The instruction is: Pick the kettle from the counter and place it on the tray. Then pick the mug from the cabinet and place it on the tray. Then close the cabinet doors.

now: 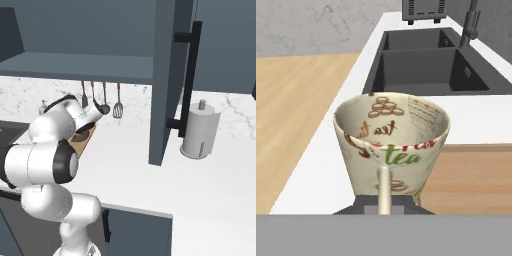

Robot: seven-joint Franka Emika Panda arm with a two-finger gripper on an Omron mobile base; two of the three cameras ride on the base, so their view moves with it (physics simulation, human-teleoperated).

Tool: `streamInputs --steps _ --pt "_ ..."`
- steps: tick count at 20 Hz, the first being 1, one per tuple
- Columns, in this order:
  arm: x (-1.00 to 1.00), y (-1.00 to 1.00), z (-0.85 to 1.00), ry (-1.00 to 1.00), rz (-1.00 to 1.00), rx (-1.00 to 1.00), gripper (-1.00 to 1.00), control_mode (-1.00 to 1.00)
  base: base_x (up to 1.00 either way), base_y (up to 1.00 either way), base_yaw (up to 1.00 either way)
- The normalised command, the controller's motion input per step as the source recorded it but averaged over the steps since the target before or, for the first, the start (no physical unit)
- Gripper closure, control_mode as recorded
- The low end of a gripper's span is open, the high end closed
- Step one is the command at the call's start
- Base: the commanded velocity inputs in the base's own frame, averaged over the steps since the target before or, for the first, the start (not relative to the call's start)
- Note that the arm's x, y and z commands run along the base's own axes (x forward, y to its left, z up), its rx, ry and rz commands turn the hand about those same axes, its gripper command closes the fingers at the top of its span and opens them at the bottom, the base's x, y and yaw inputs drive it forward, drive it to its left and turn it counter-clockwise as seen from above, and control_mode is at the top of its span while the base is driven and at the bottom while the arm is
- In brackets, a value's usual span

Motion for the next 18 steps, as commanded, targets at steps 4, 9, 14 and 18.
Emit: streamInputs --steps 4,9,14,18 --pt "0.32 0.13 -0.33 -0.14 0.01 -0.05 1.0 -1.0 0.0 0.0 0.0" --pt "0.18 0.18 -0.33 -0.13 0.0 -0.05 1.0 -1.0 0.0 0.0 0.0" --pt "0.3 0.13 -0.29 -0.03 0.0 0.0 1.0 -1.0 0.0 0.0 0.0" --pt "0.39 0.07 -0.25 0.0 0.0 0.0 1.0 -1.0 0.0 0.0 0.0"
